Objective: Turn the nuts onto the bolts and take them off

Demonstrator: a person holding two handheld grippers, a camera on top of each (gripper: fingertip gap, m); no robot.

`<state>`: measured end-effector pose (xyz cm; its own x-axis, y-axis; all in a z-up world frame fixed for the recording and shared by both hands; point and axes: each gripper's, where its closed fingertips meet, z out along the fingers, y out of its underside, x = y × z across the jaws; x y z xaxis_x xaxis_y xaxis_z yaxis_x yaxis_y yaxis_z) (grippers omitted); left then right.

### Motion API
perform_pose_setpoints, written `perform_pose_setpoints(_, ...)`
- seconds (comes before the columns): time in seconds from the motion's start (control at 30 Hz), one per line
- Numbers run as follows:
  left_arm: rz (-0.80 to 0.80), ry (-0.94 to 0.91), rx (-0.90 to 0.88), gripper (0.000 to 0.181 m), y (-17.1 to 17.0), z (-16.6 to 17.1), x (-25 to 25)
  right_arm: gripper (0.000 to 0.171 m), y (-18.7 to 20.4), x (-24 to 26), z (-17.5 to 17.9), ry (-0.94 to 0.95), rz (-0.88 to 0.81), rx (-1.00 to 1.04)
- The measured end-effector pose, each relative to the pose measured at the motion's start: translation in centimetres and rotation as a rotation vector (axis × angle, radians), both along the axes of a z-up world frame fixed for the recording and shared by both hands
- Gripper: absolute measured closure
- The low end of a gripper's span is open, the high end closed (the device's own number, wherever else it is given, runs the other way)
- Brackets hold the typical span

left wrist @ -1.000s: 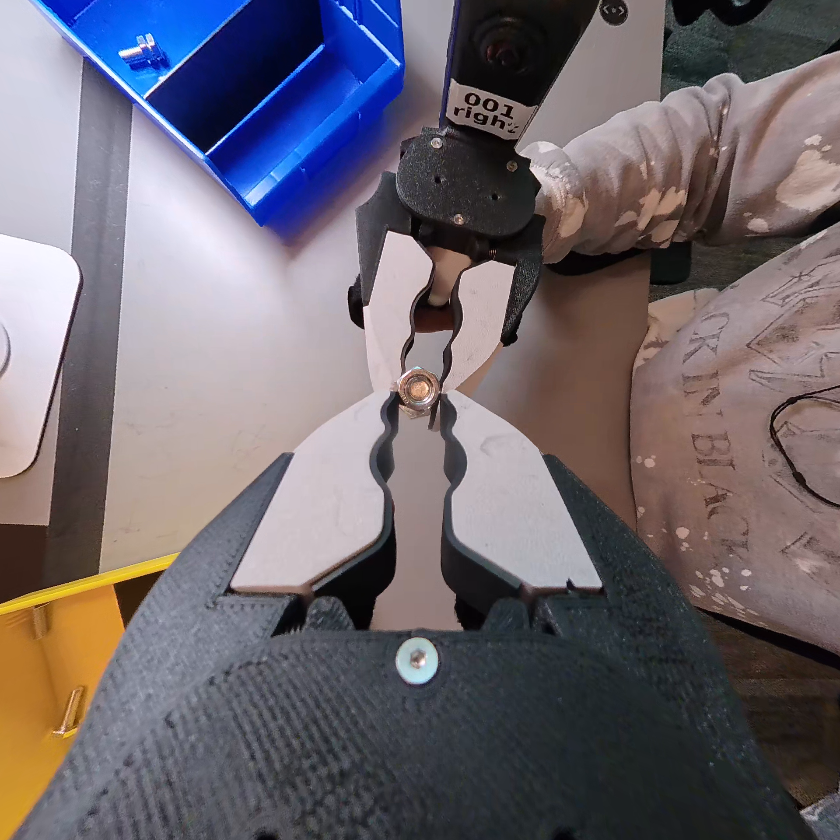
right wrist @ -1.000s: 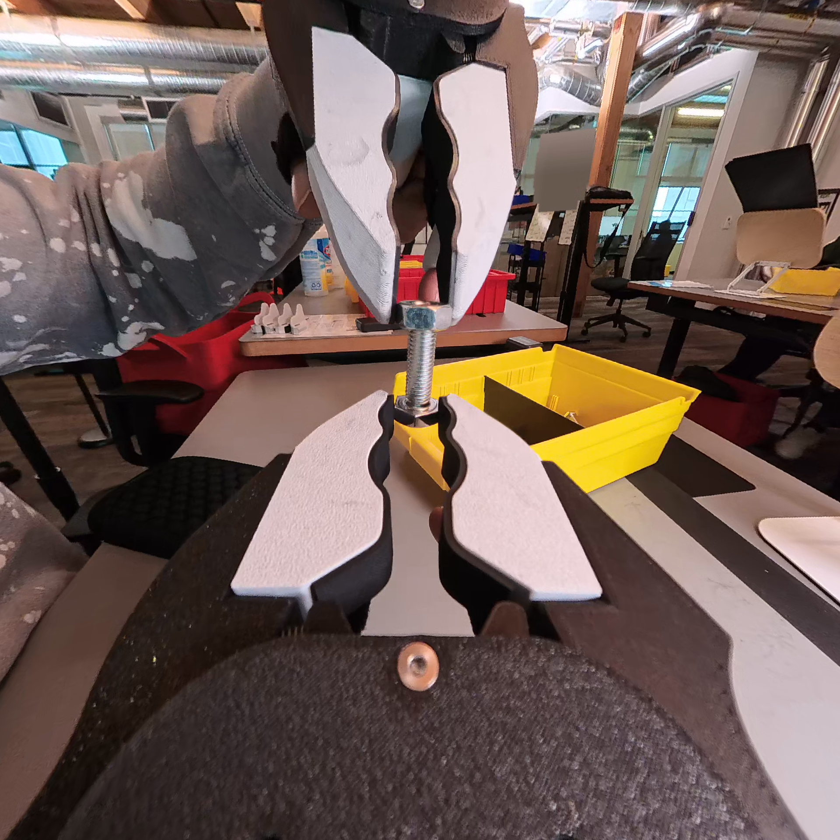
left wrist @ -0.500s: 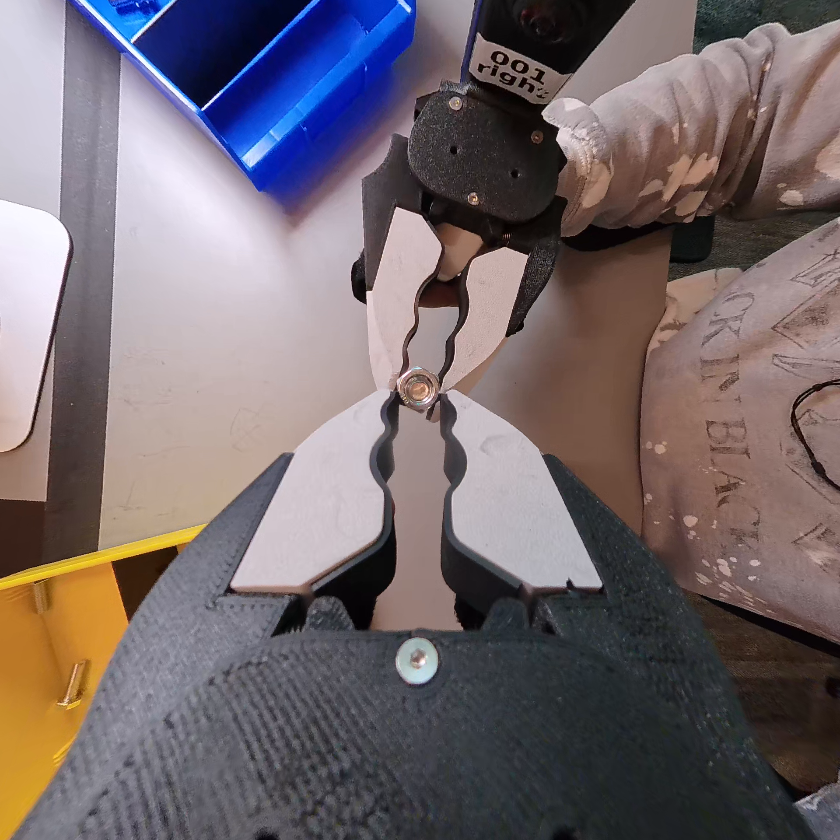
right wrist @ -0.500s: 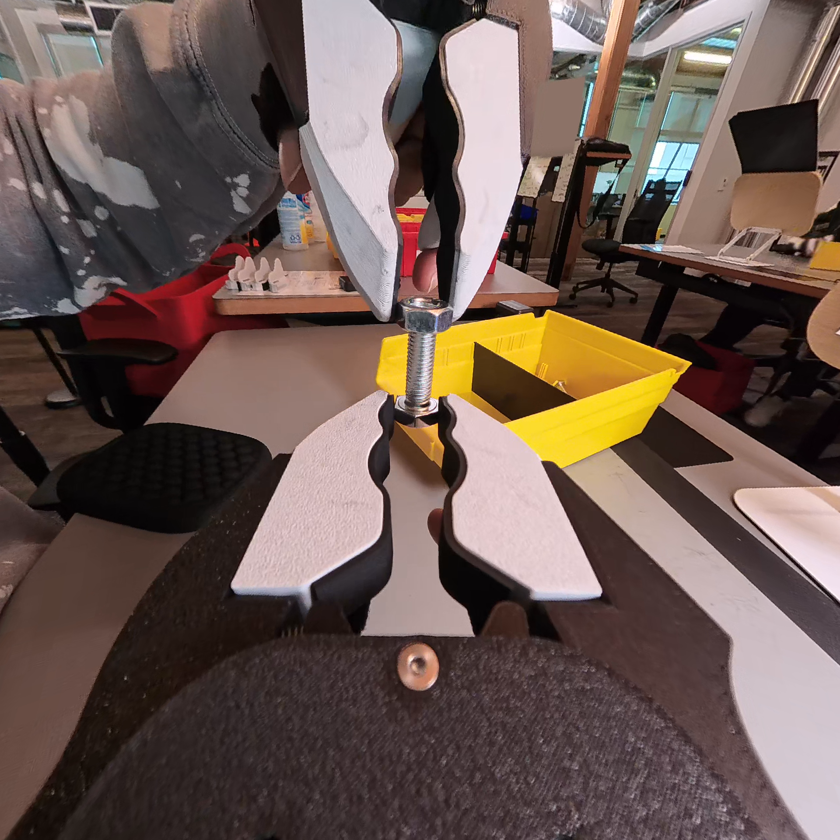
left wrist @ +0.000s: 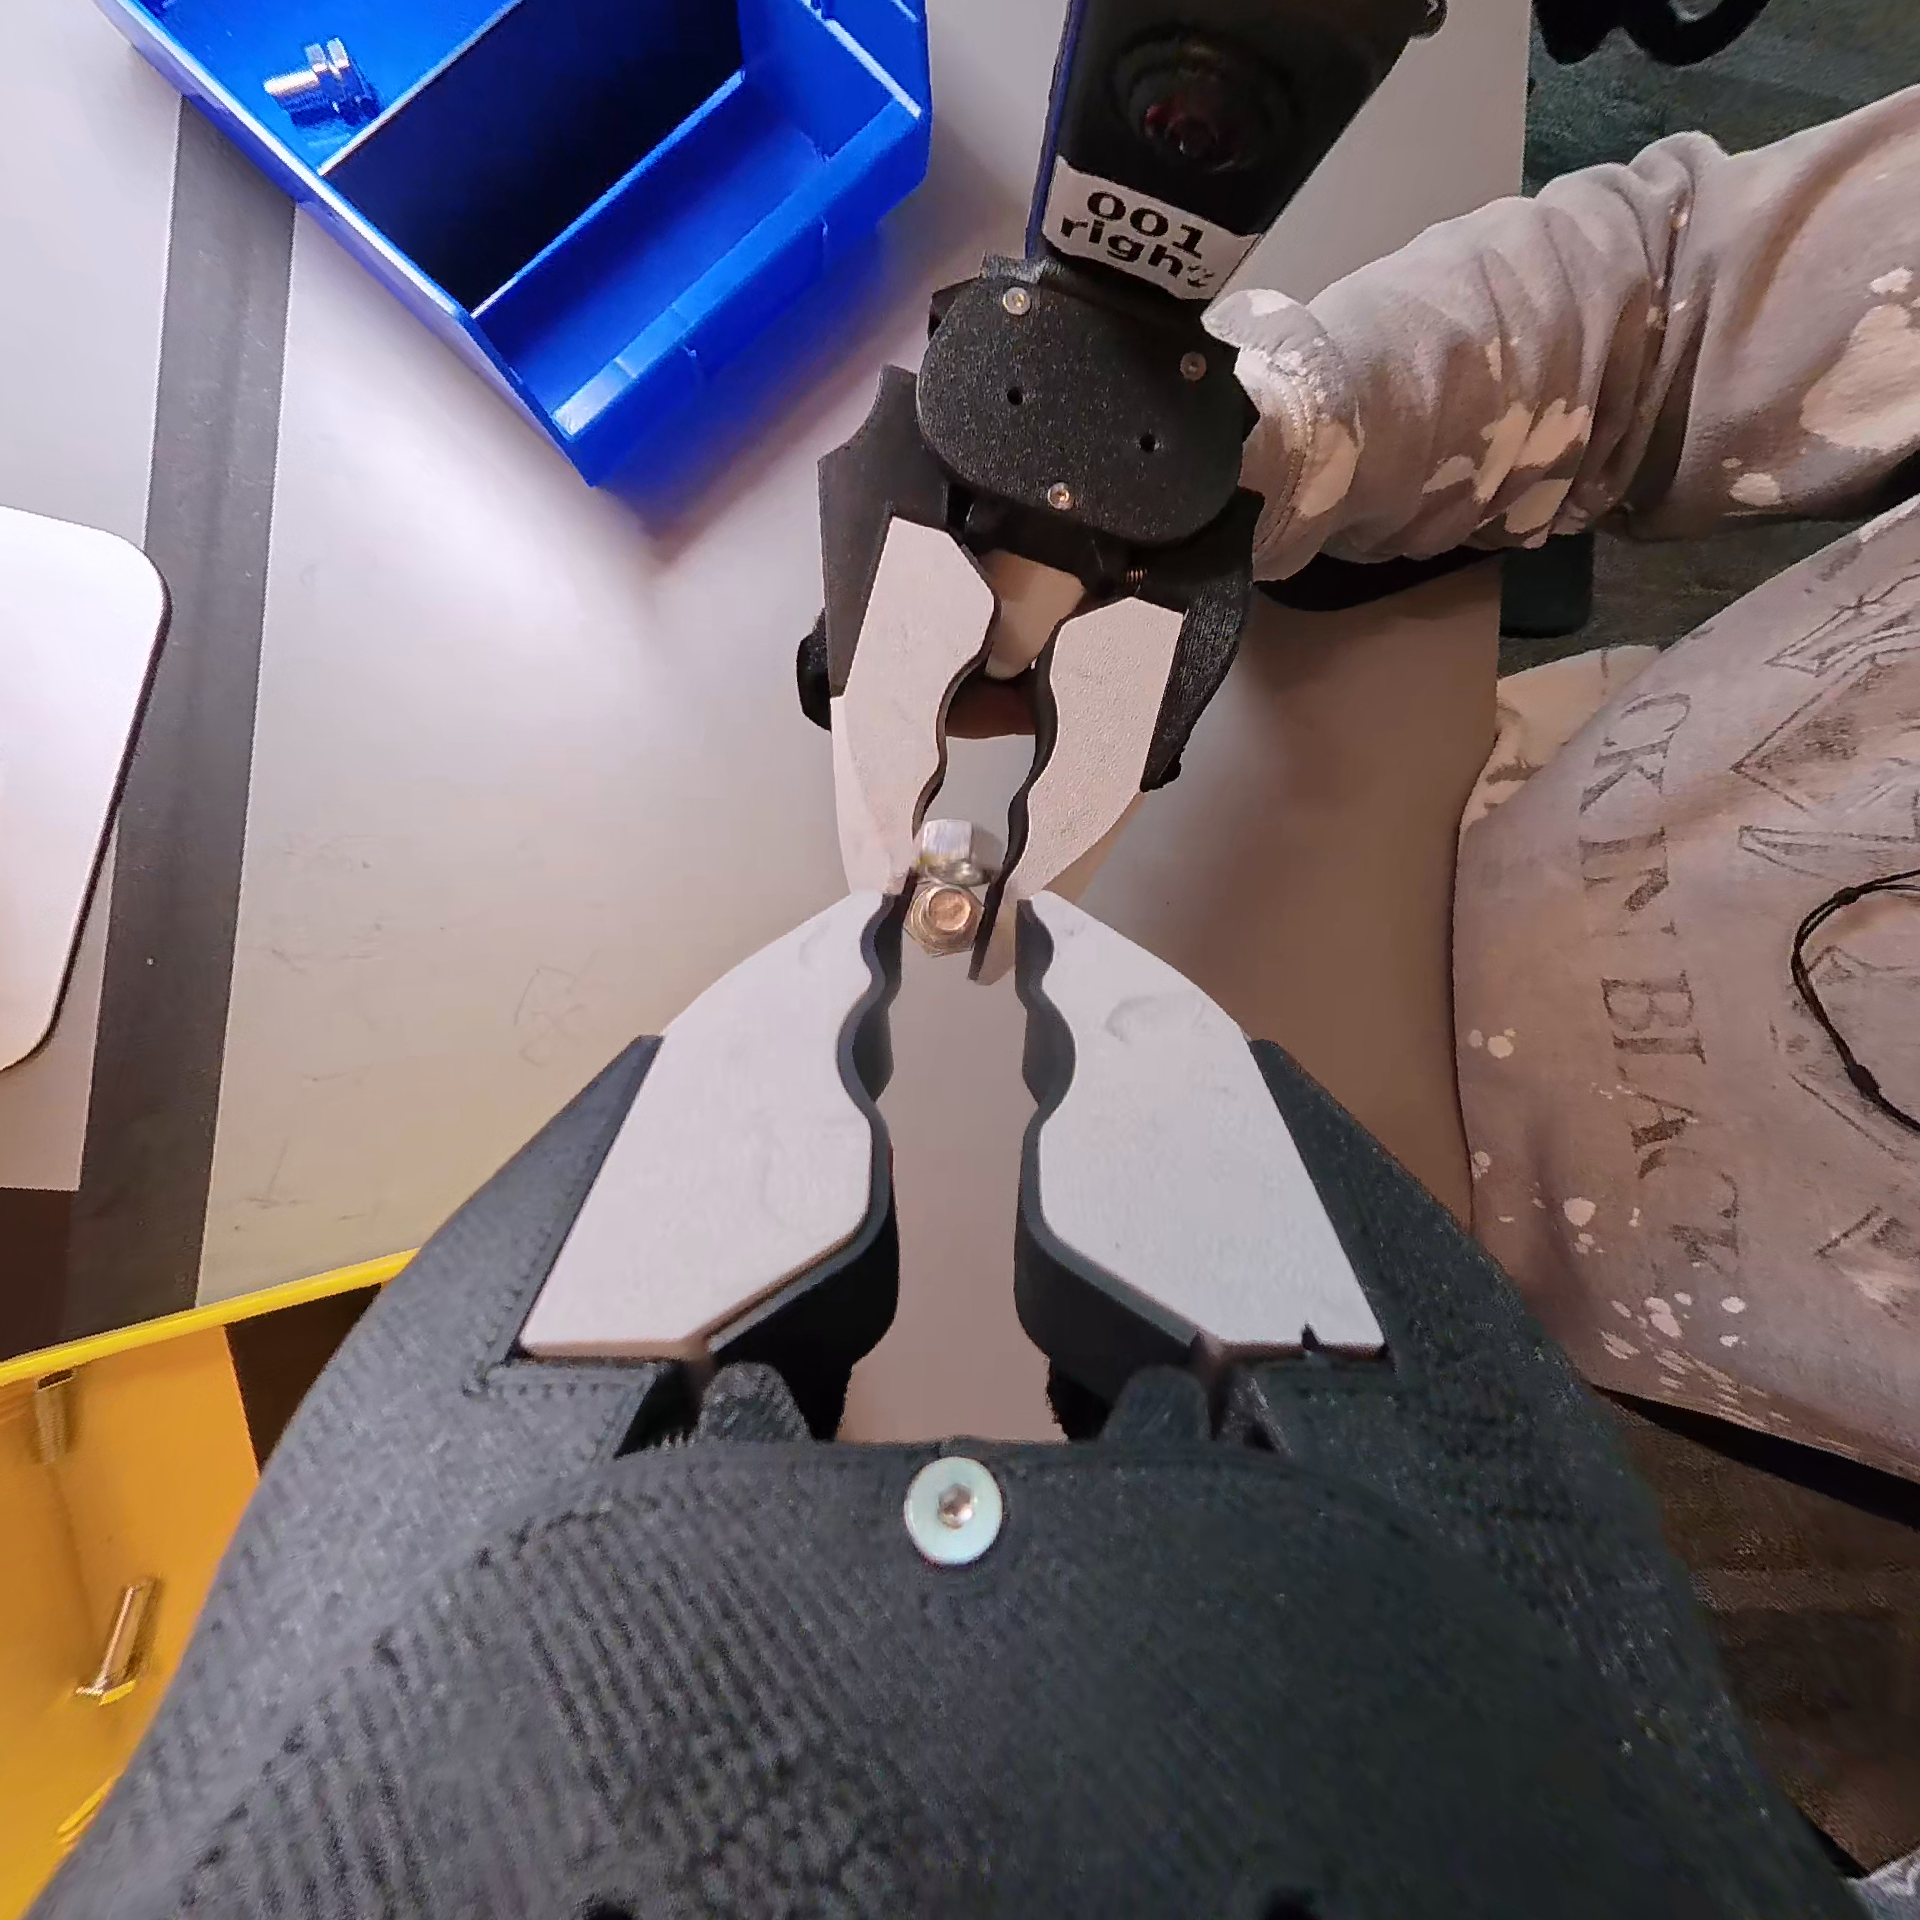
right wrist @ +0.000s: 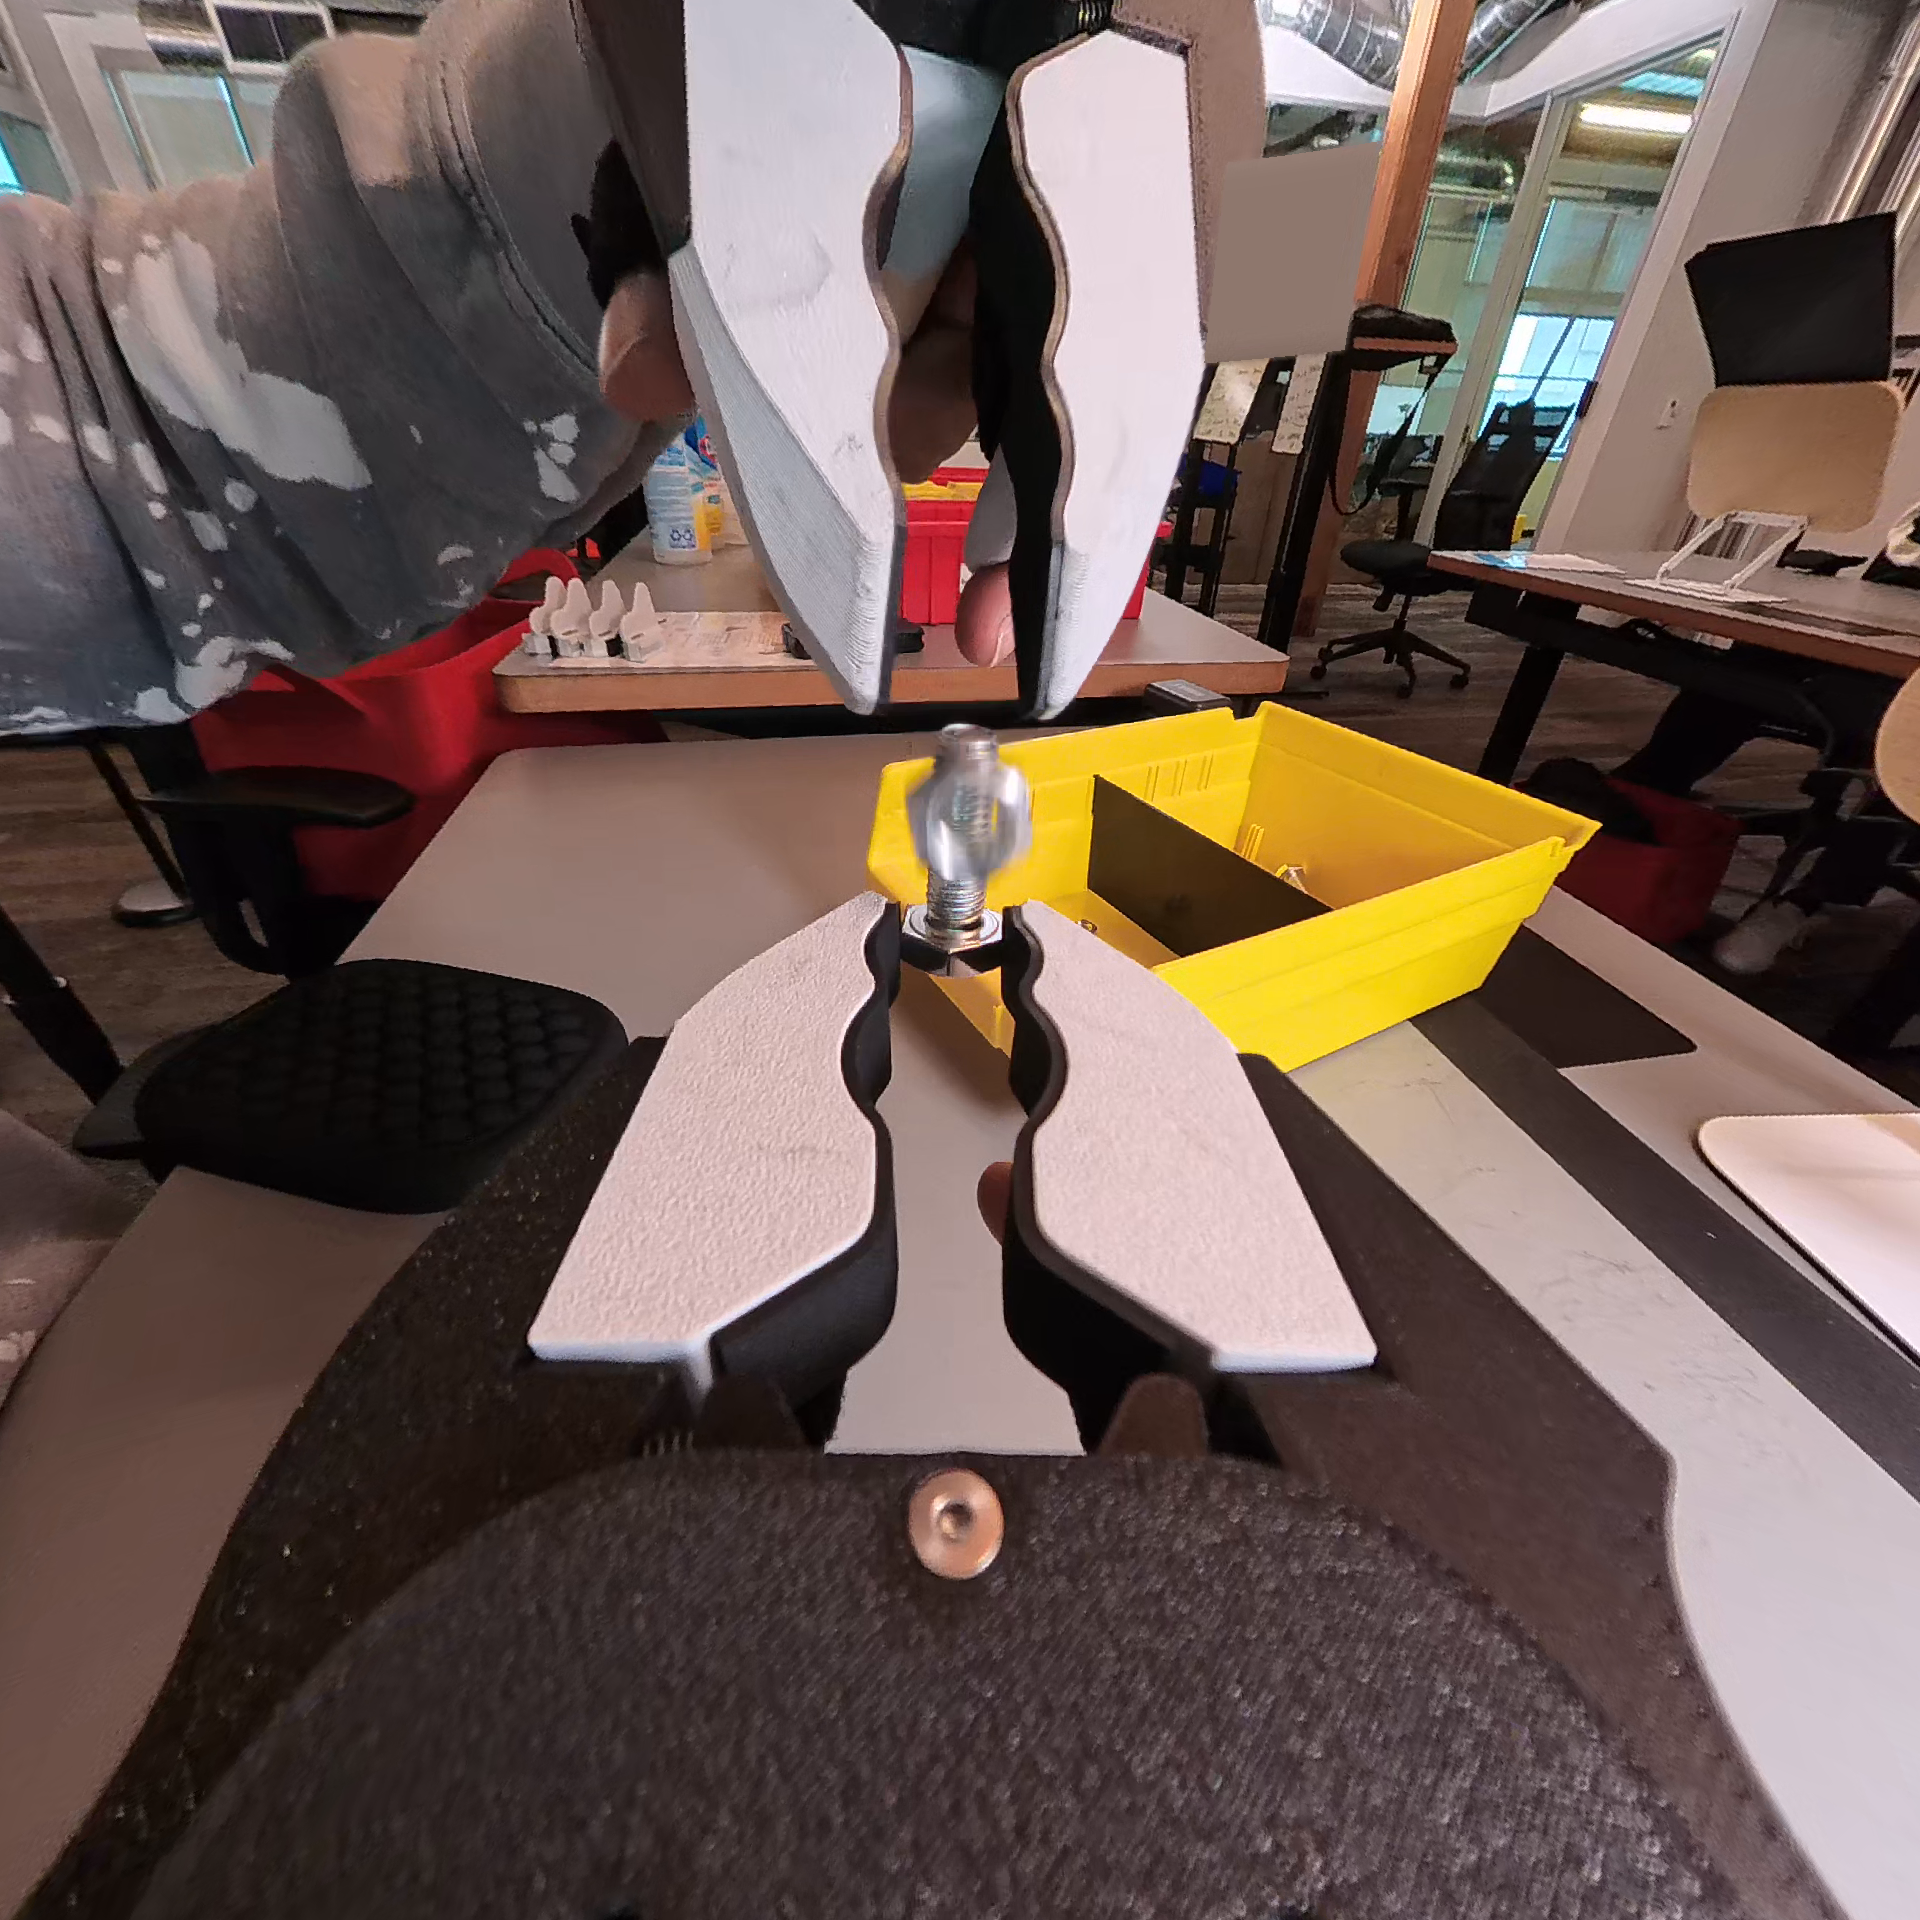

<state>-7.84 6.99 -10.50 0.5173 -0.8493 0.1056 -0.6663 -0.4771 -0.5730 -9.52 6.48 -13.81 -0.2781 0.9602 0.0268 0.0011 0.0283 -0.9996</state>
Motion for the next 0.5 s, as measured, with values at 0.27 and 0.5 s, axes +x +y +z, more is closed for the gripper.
perform_pose_setpoints(0.27,0.043,-0.075,0.049,0.161,0.5,-0.6,-0.4,0.153,0.5,-0.2,-0.6,-0.033,-0.023,0.003)
perform_pose_setpoints(0.5,0.095,-0.122,0.084,0.161,1.0,-1.8,-1.5,0.153,2.0,0.1,-1.0,-0.033,-0.055,-0.031)
